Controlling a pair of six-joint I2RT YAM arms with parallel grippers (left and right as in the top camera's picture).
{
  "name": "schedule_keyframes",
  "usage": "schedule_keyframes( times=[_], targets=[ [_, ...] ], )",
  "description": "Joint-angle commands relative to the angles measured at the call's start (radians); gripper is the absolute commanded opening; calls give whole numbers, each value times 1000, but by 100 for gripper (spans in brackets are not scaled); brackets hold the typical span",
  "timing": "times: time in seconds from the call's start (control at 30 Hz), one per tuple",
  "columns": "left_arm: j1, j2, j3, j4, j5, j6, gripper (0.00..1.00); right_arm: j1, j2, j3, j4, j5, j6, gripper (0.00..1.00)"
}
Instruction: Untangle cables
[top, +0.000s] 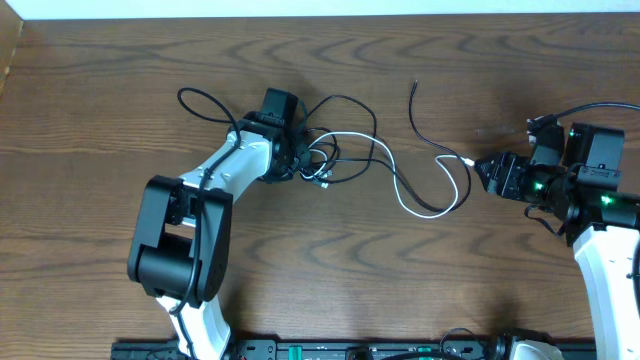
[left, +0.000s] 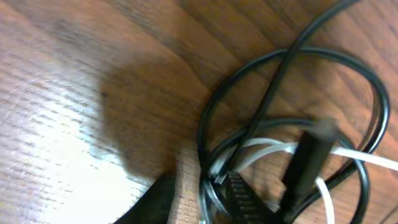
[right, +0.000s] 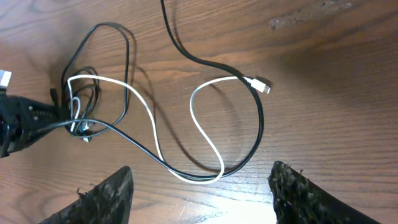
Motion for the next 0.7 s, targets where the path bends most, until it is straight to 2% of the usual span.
schedule_keyframes(
  times=[0.0, 0.17, 0.33, 0.4, 0.53, 0.6, 0.67],
  targets=[
    [-11, 14, 2, -9, 3, 1, 8, 10, 1, 15, -4, -3, -18, 66],
    [-12, -85, 12, -17, 44, 48, 8, 10, 1, 15, -3, -3, -18, 68],
    [-14, -288, 17, -13, 313, 63, 8, 23, 1, 15, 23, -137, -37, 72],
    [-22, -348, 17, -13, 356, 62, 7, 45, 1, 15, 48, -188, -37, 73],
    [-47, -437, 17, -10, 366, 33, 7, 174, 1, 14, 107, -235, -37, 75],
    [-62, -467, 17, 17, 423, 30, 8, 259, 2, 14, 147, -231, -37, 75],
    [-69, -473, 17, 40, 475, 24, 7, 317, 4, 15, 187, -223, -36, 70]
  ],
)
